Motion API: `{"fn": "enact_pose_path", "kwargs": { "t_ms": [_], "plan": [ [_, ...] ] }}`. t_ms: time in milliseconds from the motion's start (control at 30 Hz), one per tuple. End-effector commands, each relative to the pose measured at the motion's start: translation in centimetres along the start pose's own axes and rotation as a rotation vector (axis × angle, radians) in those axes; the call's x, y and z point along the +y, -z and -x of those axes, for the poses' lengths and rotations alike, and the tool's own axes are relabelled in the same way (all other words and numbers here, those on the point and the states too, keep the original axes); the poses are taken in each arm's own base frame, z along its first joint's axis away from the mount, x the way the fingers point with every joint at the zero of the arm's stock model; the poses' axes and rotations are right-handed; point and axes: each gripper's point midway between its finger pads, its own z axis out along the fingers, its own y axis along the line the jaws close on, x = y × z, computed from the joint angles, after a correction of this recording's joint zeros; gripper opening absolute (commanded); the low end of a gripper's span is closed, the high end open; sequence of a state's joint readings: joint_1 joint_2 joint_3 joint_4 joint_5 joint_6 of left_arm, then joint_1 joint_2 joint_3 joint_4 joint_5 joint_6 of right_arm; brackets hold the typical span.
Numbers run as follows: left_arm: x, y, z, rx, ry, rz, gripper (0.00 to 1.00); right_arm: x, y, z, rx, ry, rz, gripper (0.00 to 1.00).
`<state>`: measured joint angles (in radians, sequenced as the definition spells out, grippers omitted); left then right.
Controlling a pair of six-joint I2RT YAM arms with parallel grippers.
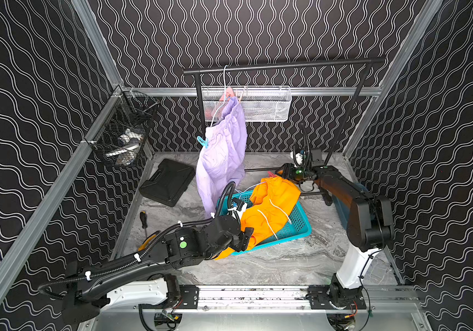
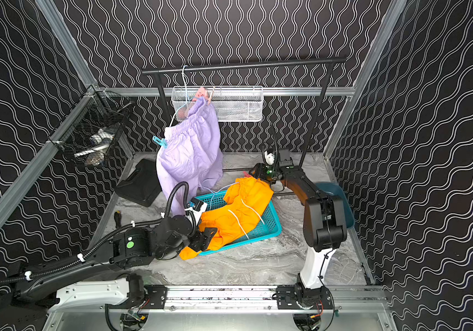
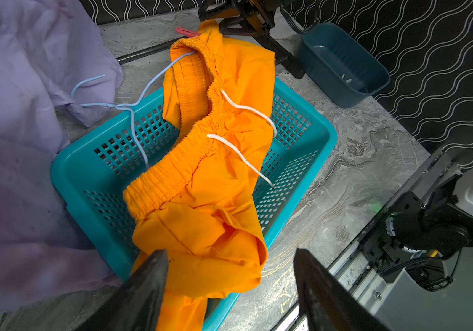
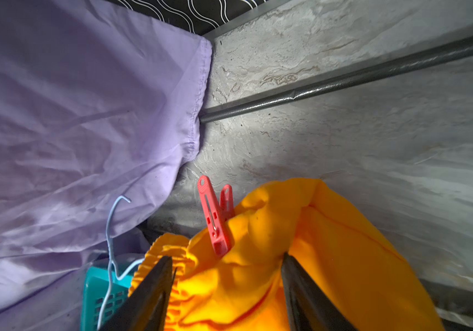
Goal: Remove the clothespins securing shorts to the hanger
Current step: Pick up the hanger from the basket.
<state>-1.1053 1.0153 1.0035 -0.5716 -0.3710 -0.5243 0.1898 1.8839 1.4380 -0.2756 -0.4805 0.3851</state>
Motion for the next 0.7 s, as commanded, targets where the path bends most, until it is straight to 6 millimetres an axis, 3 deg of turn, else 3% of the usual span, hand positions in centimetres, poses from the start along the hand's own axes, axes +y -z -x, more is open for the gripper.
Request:
{"fn": "enact_pose_path", "kwargs": {
  "t_ms": [0,267,500,667],
  "plan": [
    [-0.2,0.0,0.7,-0.022,0.023,-0.006,0.74,0.4,-0.7,0.6,-0.010,-0.014,0.030,0.62],
    [-0.4,-0.2,0.7,-0.018,0.017,-0.009,0.74,-1.4,-1.8,-0.2,0.004,-0.053,-0.028,0.58],
    [-0.5,-0.4,1.0,-0.020,0.014,-0.009,0.74,-0.9,-1.8,0.1,-0.031,-0.051,0.007,0.28],
    [-0.6,-0.6,1.4,-0.025,0.007,-0.006,0.74,0.5,0.2,0.9,-0.127,-0.018,0.049,0.12]
  ]
}}
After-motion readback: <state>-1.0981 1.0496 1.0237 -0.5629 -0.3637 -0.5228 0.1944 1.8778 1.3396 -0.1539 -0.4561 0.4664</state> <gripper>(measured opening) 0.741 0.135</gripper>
